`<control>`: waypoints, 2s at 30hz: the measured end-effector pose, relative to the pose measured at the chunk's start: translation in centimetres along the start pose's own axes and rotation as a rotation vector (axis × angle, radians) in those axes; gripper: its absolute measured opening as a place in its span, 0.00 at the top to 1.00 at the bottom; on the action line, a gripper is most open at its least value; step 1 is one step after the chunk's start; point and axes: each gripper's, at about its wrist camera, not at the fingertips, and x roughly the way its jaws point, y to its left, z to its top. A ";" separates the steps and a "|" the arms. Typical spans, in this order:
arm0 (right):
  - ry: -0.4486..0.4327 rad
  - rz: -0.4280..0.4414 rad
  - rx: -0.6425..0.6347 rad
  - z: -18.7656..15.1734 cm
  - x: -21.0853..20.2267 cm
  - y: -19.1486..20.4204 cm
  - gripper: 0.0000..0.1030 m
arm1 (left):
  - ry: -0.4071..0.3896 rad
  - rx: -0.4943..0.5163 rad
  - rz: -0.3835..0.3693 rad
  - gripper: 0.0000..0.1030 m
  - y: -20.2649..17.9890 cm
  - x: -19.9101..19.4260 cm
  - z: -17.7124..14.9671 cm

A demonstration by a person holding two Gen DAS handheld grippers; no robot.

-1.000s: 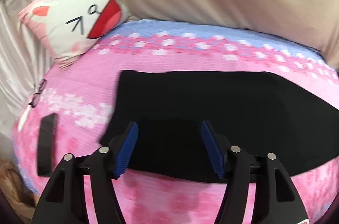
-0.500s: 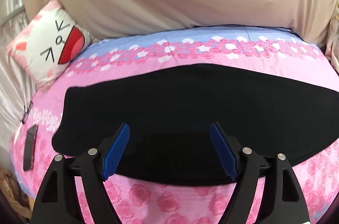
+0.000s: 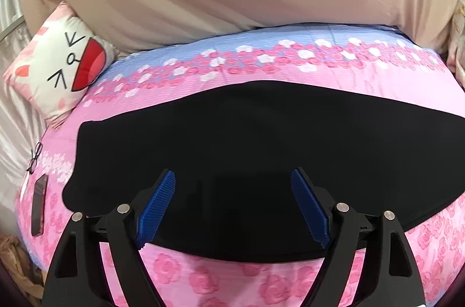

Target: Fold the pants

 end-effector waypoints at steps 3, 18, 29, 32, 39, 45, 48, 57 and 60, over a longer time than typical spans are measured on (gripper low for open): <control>0.035 -0.036 -0.074 -0.5 2.0 1.7 0.49 | -0.006 0.010 -0.021 0.23 -0.8 -0.3 -0.1; -0.032 -0.119 -0.076 -0.3 0.4 0.6 0.47 | 0.013 -0.022 -0.007 0.23 1.0 -0.2 -1.1; 0.054 0.055 0.098 -0.3 3.3 -1.0 0.70 | 0.025 -0.091 0.020 0.23 4.3 0.0 -2.3; 0.044 0.053 0.097 -0.1 3.1 0.6 0.80 | 0.032 -0.113 0.033 0.23 5.9 0.0 -2.6; -0.008 0.220 0.071 2.0 0.5 7.5 0.81 | 0.039 -0.197 0.049 0.23 11.1 0.4 -3.8; 0.005 0.410 -0.103 4.4 -0.6 20.5 0.81 | 0.035 -0.251 0.019 0.23 14.1 0.9 -4.6; 0.047 0.485 -0.188 4.2 0.9 27.2 0.81 | 0.024 -0.266 0.001 0.23 15.5 0.9 -4.9; 0.199 0.593 -0.390 -1.0 5.9 42.7 0.81 | 0.011 -0.307 0.003 0.23 19.8 1.0 -5.7; 0.228 0.524 -0.467 -3.0 7.9 45.6 0.81 | 0.014 -0.326 0.004 0.23 21.3 1.3 -6.1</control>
